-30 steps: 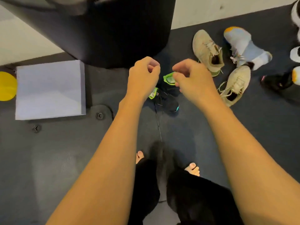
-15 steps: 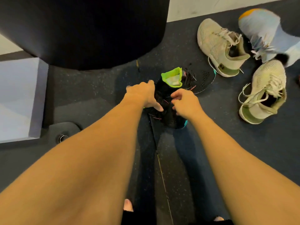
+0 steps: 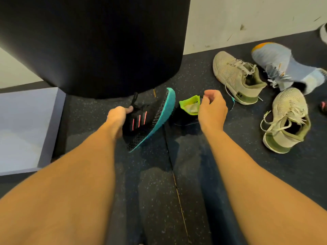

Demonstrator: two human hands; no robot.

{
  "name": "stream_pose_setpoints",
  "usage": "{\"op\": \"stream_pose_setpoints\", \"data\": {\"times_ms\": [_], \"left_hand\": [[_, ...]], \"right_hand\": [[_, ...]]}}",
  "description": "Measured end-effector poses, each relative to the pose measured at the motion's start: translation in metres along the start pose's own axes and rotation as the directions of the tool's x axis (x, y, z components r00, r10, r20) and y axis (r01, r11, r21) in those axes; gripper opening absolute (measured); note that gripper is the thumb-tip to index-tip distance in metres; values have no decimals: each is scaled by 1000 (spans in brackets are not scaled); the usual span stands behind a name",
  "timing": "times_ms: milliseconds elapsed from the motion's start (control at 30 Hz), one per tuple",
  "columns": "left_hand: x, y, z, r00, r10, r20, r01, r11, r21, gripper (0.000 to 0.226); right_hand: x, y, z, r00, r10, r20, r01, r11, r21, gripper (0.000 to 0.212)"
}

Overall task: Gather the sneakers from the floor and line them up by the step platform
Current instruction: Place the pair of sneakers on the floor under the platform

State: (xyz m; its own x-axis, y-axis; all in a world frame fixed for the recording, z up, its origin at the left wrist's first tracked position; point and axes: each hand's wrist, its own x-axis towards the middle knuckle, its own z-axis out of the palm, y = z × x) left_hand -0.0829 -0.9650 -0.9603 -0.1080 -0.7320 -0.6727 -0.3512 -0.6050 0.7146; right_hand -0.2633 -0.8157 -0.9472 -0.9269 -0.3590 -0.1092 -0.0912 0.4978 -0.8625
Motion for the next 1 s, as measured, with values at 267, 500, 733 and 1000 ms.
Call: {"op": "stream_pose_setpoints", "data": {"times_ms": [267, 500, 733, 1000], "left_hand": [[-24, 0, 11, 955, -185, 232, 276, 839, -468, 35], [-9, -7, 22, 968, -157, -198, 72, 923, -379, 32], [-9, -16, 51, 990, -124, -71, 128, 991, 50, 45], [-17, -20, 53, 992, 128, -1, -92, 719, 688, 31]], "right_hand": [[-21, 14, 37, 863, 94, 496, 73, 949, -307, 56], [-16, 36, 36, 837, 195, 511, 55, 899, -434, 32], [-18, 55, 6, 942, 58, 332, 13, 979, -206, 37], [5, 39, -27, 740, 401, 540, -628, 121, 769, 32]]}}
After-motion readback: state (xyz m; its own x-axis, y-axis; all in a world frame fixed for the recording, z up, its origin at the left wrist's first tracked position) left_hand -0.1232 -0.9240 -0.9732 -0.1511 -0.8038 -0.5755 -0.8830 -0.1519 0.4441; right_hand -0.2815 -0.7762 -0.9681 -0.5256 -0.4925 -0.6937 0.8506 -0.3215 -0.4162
